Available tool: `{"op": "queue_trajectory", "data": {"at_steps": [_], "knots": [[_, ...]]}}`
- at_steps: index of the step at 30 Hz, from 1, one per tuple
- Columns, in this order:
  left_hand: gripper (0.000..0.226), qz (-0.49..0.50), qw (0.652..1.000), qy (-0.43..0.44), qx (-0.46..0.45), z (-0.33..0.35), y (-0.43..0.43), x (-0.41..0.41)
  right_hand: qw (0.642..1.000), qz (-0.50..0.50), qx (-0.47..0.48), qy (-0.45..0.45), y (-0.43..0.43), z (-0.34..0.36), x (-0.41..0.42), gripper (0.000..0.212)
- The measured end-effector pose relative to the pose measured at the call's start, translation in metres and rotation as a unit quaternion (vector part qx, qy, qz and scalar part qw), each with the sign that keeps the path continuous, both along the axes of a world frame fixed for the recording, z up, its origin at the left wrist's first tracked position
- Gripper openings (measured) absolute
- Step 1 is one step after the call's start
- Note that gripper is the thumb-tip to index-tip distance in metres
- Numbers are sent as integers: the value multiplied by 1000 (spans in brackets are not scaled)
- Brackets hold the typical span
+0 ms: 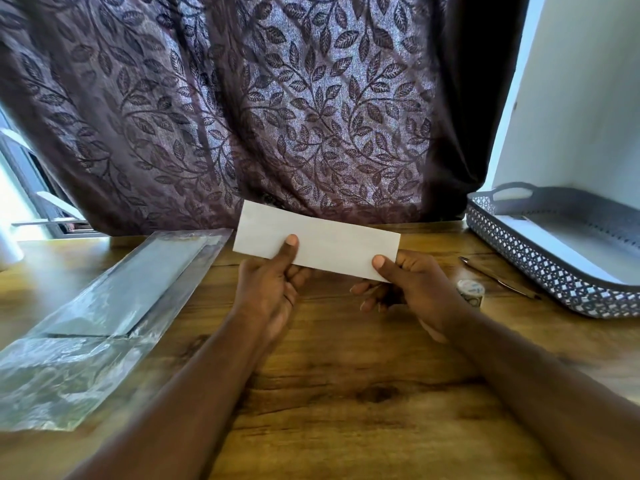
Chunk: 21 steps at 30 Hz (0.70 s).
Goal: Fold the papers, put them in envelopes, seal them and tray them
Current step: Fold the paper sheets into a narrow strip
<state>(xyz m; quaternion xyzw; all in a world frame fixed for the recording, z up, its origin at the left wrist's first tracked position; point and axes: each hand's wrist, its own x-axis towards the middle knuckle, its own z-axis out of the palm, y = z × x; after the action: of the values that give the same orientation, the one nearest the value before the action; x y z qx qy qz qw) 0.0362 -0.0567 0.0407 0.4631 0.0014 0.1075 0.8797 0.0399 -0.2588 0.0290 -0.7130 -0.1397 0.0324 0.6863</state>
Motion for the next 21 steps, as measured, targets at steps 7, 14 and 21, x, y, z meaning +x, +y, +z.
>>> {"op": "queue_trajectory", "data": {"at_steps": [7,14,21], "knots": [[11,40,999,13,-20,2,16,8,1000,-13,-17,4,-6,1,5,27],[19,55,998,19,12,-2,22,9,1000,-16,-10,10,-9,1,4,27],[17,104,947,17,303,-18,51,21,996,-81,-22,-8,-14,-1,7,24]]}}
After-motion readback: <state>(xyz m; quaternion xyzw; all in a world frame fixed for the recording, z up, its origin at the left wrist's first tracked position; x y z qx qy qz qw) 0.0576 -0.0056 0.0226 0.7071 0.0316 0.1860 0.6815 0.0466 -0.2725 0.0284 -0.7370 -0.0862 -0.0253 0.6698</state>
